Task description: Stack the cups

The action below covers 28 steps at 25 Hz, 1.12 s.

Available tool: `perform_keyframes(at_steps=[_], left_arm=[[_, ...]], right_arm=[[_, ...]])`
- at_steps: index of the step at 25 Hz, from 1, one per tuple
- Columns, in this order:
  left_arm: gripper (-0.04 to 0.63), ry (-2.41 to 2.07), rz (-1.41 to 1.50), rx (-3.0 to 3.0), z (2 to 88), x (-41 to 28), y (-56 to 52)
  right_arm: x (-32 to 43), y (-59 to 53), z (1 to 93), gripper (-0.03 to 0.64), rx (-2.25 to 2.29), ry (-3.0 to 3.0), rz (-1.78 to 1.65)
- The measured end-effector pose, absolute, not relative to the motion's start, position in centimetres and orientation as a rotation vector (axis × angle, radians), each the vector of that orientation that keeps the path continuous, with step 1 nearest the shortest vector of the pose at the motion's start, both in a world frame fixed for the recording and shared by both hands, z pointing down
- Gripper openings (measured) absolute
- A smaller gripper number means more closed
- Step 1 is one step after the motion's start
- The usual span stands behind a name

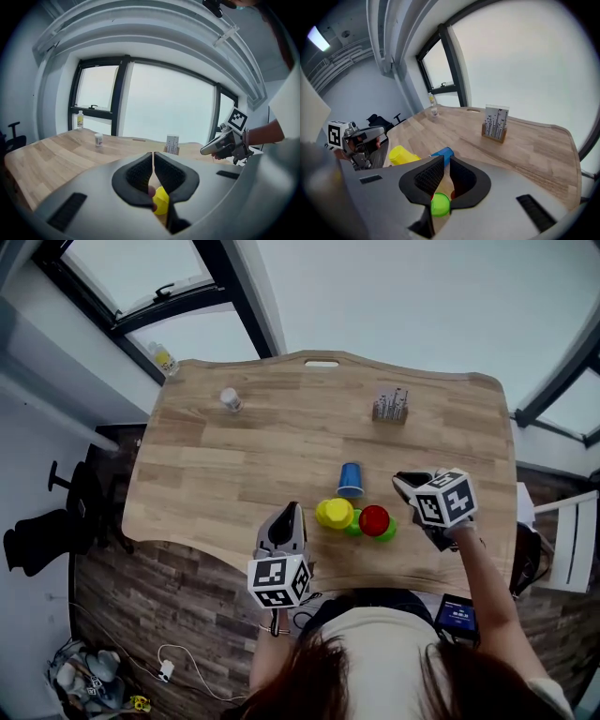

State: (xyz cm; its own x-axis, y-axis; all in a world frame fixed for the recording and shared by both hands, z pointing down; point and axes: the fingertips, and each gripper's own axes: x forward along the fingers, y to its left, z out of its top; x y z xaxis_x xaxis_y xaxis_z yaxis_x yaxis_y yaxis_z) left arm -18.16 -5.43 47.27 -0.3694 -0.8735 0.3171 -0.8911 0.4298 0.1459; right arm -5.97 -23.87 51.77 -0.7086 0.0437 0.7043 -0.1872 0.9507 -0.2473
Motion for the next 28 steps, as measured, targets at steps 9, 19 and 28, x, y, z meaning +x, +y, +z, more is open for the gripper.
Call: perform_keyframes(at_steps=[9, 19, 28], left_arm=[[0.029, -2.323, 0.088, 1.484, 48.1, -19.1, -5.9], [0.029, -2.296, 0.096, 1.446, 49.3, -19.7, -6.6], [0.029, -2.263, 0.069, 1.389, 50.9, -19.8, -6.3]], right_arm=[[-9.2, -23.9, 55.5, 0.119, -0.006, -2.187, 0.454], [-12.6, -23.4, 59.1, 0.185, -0.043, -2.012, 0.836], [-14.6, -22.1, 62.0, 0.253, -0.096, -1.839, 0.964]])
